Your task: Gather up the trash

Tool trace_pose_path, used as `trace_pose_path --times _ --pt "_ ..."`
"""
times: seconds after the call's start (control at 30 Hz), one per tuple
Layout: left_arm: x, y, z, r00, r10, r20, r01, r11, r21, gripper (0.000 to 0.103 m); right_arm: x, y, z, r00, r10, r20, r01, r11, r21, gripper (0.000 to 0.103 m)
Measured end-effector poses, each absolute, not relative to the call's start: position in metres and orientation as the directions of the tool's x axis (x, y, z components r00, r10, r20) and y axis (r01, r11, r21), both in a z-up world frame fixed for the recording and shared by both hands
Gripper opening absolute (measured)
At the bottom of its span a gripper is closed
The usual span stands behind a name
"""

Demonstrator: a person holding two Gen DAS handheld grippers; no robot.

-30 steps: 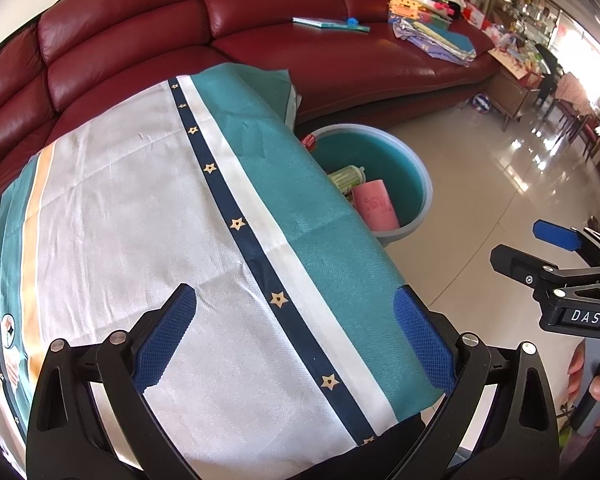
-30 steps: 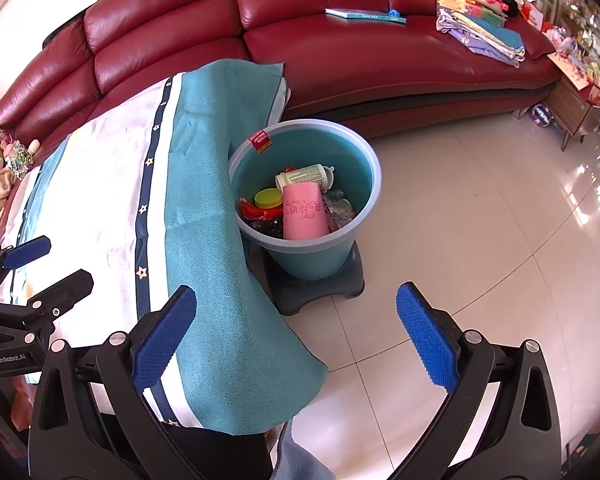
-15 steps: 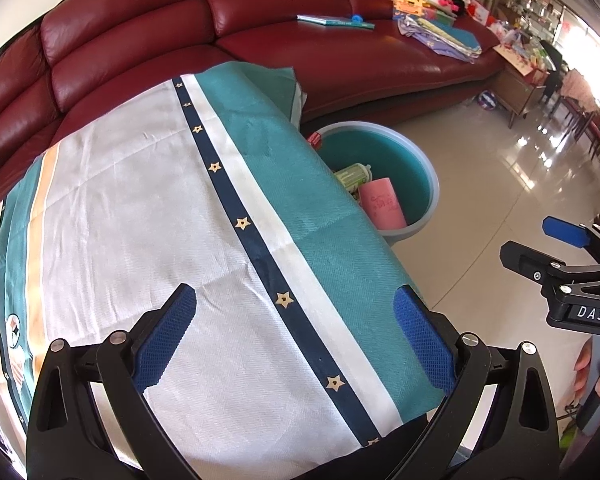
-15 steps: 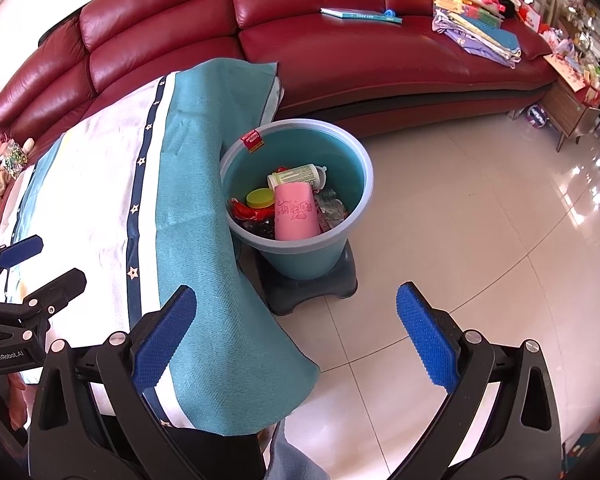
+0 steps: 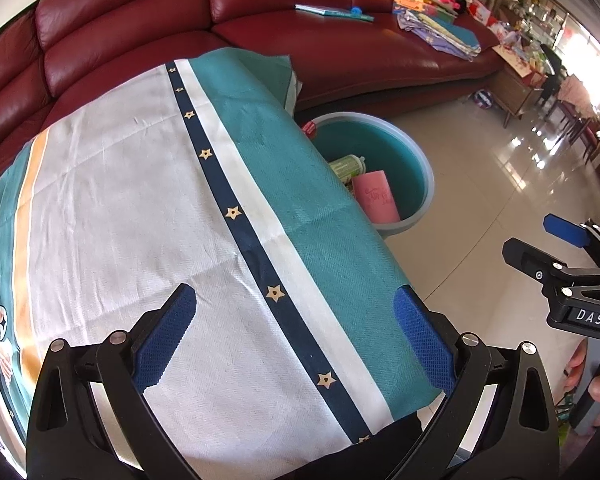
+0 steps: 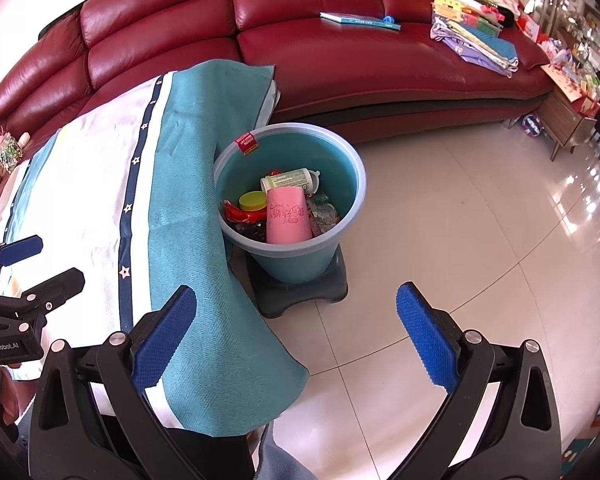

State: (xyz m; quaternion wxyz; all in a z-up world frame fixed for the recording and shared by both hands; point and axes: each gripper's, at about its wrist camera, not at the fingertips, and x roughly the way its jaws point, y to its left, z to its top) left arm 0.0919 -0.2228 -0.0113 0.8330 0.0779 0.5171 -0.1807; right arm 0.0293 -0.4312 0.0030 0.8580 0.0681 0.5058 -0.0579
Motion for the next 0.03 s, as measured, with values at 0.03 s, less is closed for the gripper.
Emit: trace_pose_path --times 0.03 --pt "0.0915 -0.2230 -0.0114 0.407 -0.213 -0.888 0.380 0.924 -0.047 0.099 0.0294 -0.4324 0.0031 0.483 -0.034 -0.875 0.172 0.983 0.057 0.096"
